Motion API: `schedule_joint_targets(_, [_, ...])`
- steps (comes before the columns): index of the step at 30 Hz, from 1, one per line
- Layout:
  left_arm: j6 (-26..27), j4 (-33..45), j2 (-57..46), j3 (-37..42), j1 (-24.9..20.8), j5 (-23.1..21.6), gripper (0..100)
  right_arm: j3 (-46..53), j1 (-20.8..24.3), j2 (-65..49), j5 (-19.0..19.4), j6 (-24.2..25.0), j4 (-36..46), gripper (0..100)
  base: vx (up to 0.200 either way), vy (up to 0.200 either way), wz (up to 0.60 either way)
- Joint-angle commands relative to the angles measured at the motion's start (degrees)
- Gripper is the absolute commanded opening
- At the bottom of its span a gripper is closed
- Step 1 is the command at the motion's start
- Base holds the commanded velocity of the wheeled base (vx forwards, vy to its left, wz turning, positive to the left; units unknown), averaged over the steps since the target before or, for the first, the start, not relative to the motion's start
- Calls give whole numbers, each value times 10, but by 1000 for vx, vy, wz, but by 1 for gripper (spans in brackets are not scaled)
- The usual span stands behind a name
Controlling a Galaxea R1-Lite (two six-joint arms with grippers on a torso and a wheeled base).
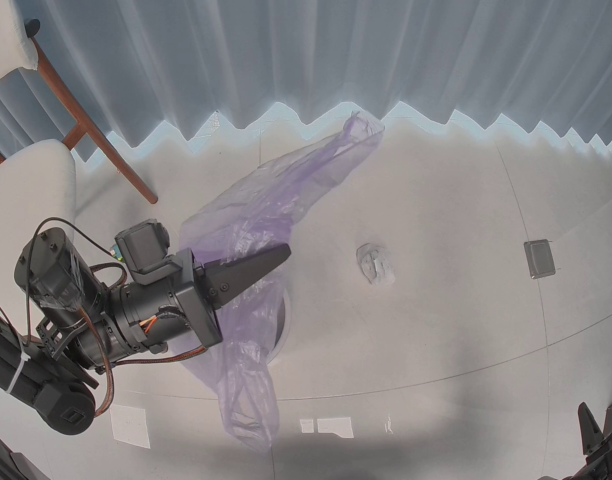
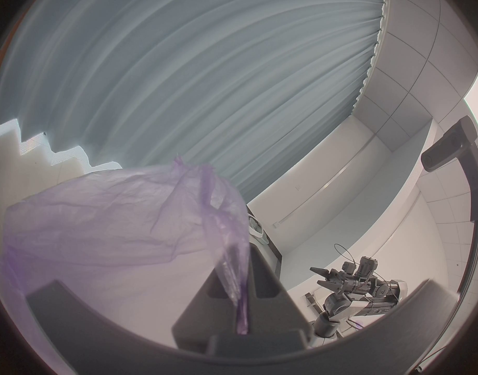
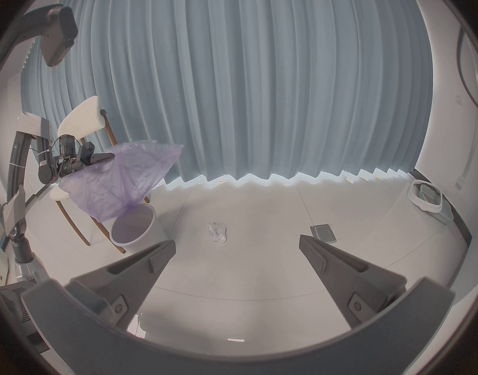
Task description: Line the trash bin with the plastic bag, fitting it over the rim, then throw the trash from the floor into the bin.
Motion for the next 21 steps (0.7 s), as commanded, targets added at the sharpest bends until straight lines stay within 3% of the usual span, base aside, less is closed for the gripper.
schedule_joint_targets(1, [0, 0, -3, -2, -12, 1, 0, 10, 0, -10, 0, 0, 0, 100, 0, 0, 0])
schedule_joint_targets(11, [0, 1, -2, 29, 7, 12, 0, 10, 0, -10, 0, 0, 0, 100, 0, 0, 0])
schedule_joint_targets(20, [0, 1, -19, 65, -36, 11, 0, 10, 0, -10, 0, 0, 0, 100, 0, 0, 0])
schedule_joint_targets(21, [0, 1, -22, 85, -57, 10, 0, 10, 0, -10, 0, 0, 0, 100, 0, 0, 0])
